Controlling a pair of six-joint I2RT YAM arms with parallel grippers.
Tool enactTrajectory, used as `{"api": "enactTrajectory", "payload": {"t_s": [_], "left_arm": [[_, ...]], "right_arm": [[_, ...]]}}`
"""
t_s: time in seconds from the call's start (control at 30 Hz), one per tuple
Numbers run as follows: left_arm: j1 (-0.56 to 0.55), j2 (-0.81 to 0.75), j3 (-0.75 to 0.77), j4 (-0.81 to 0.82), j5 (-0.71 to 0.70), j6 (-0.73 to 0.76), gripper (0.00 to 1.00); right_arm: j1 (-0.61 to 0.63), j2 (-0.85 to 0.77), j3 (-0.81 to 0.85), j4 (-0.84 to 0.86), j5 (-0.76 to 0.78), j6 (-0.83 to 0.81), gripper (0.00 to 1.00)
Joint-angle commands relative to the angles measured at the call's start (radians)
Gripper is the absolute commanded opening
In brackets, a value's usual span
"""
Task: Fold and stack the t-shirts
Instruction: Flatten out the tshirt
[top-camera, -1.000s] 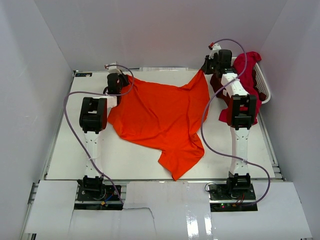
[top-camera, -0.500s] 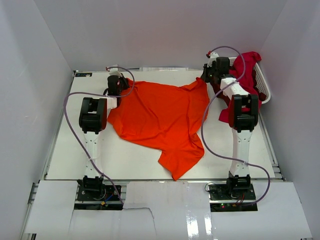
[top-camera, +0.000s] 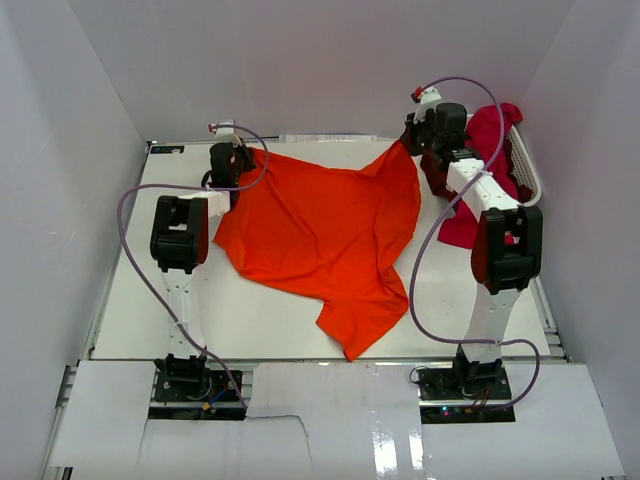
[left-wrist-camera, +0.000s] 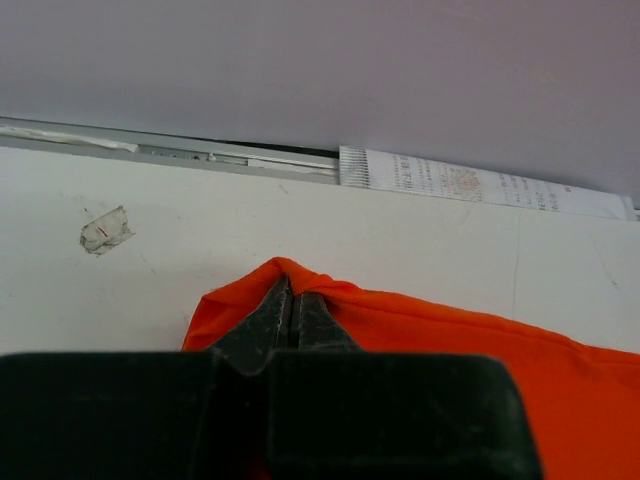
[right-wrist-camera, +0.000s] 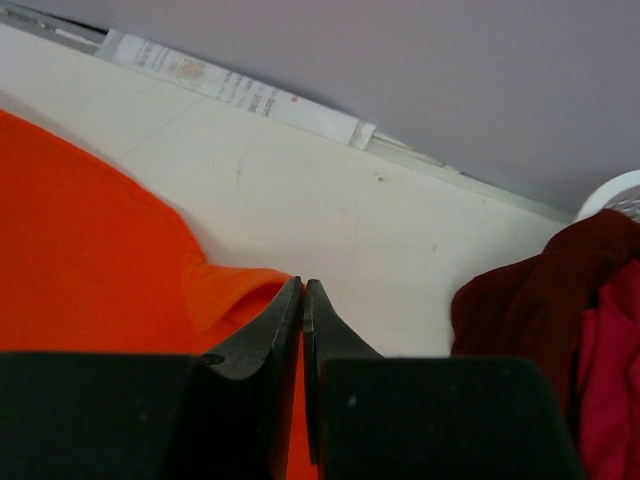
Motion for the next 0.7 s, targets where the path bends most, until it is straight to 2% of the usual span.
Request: {"api": "enactTrajectory", "payload": {"t_s": [0.0, 0.33, 0.6, 0.67], "left_arm": [[-0.002, -0.113, -0.028, 0.004, 0.008, 0.027, 0.0], [0.003, -0.199, -0.13, -0.036, -0.053, 0.093, 0.0], [0.019, -0.202, -0.137, -0.057, -0.032, 0.079, 0.0], [0.023, -0.205, -0.14, -0.065, 0.014, 0.076, 0.0]], "right_arm": [[0.03, -0.037, -0.058, 0.015, 0.022, -0.017, 0.08], [0.081, -0.167, -0.224, 0.023, 0.045, 0.009, 0.08], [0.113, -0.245, -0.317, -0.002, 0.062, 0.011, 0.08], [0.121, -0.265, -0.336, -0.005, 0.063, 0.012, 0.08]]}}
